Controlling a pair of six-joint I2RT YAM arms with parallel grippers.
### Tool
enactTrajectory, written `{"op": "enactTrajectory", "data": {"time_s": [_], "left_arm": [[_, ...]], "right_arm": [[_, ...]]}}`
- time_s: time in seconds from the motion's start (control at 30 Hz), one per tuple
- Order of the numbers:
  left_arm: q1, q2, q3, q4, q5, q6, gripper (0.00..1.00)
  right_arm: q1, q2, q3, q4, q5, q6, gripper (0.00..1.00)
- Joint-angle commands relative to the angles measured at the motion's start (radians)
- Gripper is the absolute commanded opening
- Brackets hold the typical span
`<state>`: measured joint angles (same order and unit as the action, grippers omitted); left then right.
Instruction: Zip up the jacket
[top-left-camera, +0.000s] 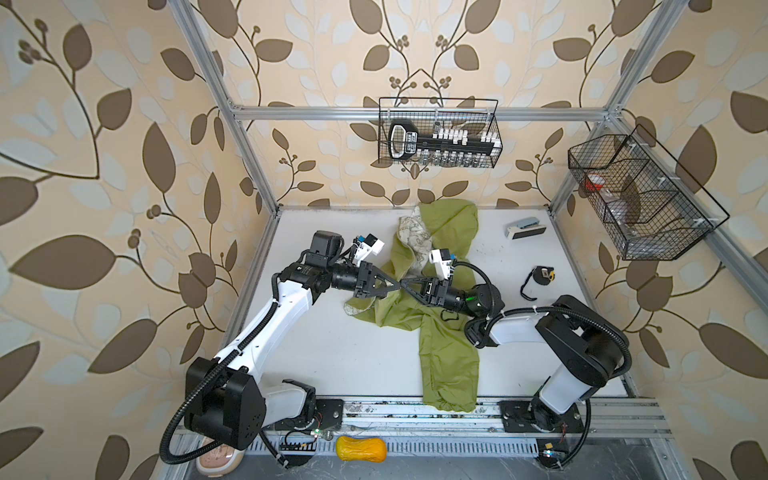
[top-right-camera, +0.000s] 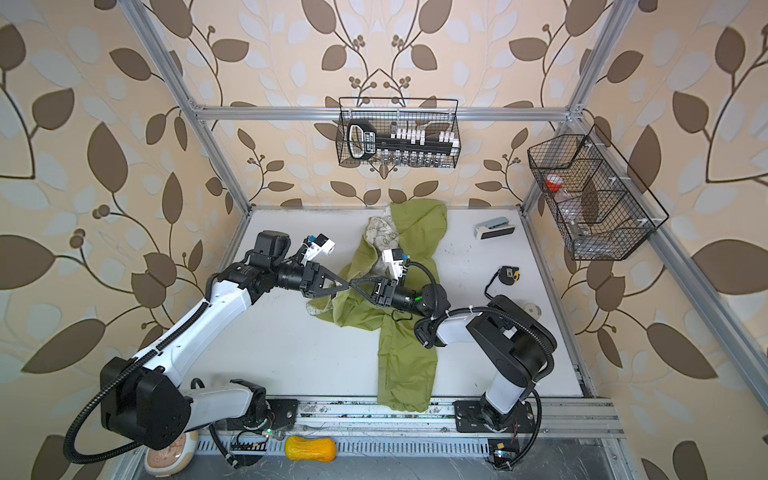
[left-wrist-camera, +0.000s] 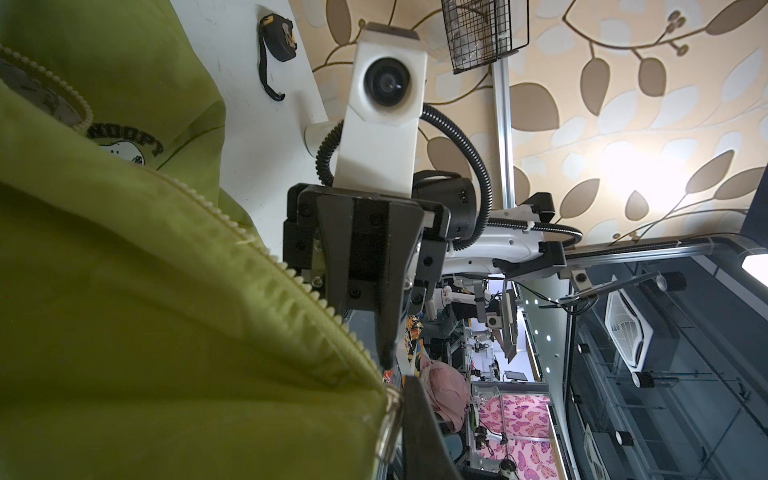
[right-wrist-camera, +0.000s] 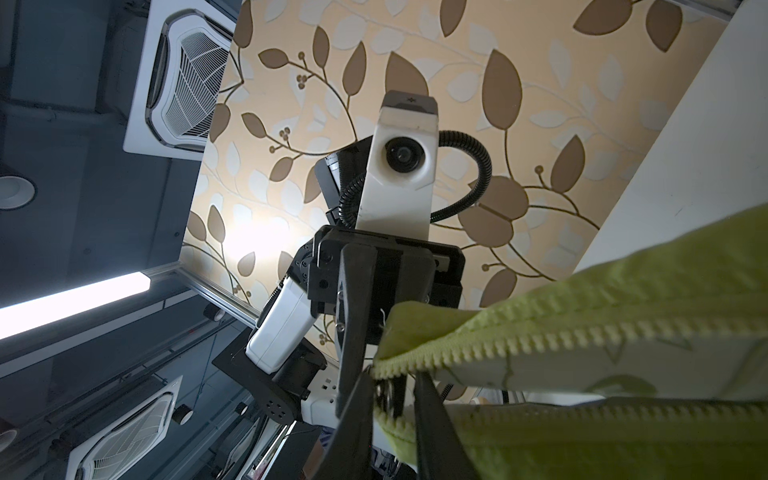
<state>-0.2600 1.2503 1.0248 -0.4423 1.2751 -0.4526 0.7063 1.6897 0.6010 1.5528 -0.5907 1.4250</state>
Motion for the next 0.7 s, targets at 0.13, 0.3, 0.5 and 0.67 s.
{"op": "enactTrajectory", "data": {"time_s": [0.13,0.3,0.5,0.67], "left_arm": [[0.005,-0.026,0.010,0.026,0.039,-0.006,0.00],[0.005,-0.026,0.008,0.028,0.039,-0.010,0.00],[0.005,-0.017,0.002,0.034,0.036,-0.015,0.00],[0.005,-0.010,-0.002,0.033,0.035,-0.016,0.00]], "right_arm": [[0.012,0.010,0.031,0.055,-0.020,0.028,0.18],[0.015,0.013,0.038,0.055,-0.022,0.029,0.14],[0.016,0.010,0.041,0.055,-0.027,0.029,0.12],[0.017,0.008,0.043,0.049,-0.033,0.025,0.08]]}}
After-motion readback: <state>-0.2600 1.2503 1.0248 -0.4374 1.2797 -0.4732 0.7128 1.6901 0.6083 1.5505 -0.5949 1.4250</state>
